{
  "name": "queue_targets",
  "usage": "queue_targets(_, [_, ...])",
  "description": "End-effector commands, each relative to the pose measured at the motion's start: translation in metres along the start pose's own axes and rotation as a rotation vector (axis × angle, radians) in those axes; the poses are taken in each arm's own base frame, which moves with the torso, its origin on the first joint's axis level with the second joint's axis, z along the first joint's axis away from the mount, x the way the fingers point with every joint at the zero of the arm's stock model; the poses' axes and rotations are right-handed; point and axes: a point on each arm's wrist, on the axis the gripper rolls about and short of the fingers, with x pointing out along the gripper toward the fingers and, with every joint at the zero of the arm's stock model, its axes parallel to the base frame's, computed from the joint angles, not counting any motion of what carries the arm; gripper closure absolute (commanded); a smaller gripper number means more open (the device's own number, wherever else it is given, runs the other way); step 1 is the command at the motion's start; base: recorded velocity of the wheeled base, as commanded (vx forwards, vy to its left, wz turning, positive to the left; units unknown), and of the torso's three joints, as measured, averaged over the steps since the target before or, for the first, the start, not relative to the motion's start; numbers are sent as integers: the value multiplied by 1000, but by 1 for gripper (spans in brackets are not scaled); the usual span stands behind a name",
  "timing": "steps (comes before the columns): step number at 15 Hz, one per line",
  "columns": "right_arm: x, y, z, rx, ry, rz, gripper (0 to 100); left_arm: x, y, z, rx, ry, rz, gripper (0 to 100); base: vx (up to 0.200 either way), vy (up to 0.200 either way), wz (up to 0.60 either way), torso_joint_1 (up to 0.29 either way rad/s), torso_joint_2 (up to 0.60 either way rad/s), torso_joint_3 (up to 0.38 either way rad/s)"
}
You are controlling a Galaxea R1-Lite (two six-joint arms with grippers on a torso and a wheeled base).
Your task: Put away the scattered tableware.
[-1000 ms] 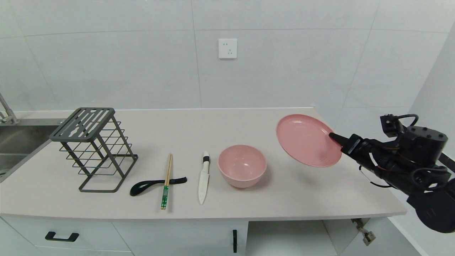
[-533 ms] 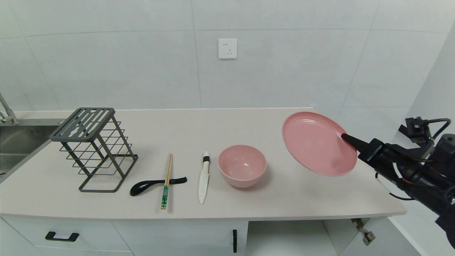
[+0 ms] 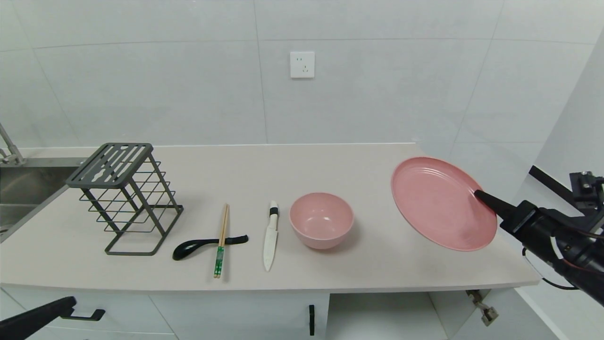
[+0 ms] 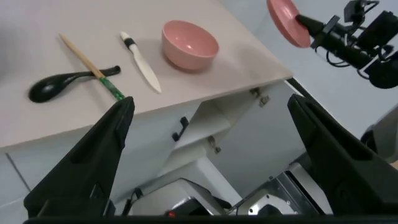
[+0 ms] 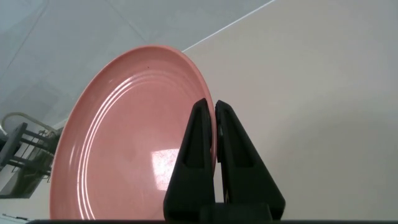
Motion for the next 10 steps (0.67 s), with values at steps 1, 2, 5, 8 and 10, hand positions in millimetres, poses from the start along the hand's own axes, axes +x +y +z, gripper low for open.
queue_targets(1, [-2, -5, 7, -3, -30, -19, 100, 43, 20, 8, -72, 149, -5, 0, 0, 0, 0, 0, 0, 0])
queue_targets(2, [-3, -5, 6, -2, -23, -14, 100, 55, 24, 12, -55, 163, -10, 0, 0, 0, 0, 0, 0, 0])
queue_targets(5, [-3, -4, 5, -10, -17, -9, 100, 90, 40, 17, -33, 220, 4, 0, 0, 0, 0, 0, 0, 0])
queue_targets(8, [-3, -4, 5, -11, -16, -10, 100, 133, 54, 26, 10, 227, 26, 0, 0, 0, 0, 0, 0, 0])
queue_targets(10, [-6, -2, 9, -19, -36, -4, 100, 173, 61, 21, 31, 252, 19, 0, 0, 0, 0, 0, 0, 0])
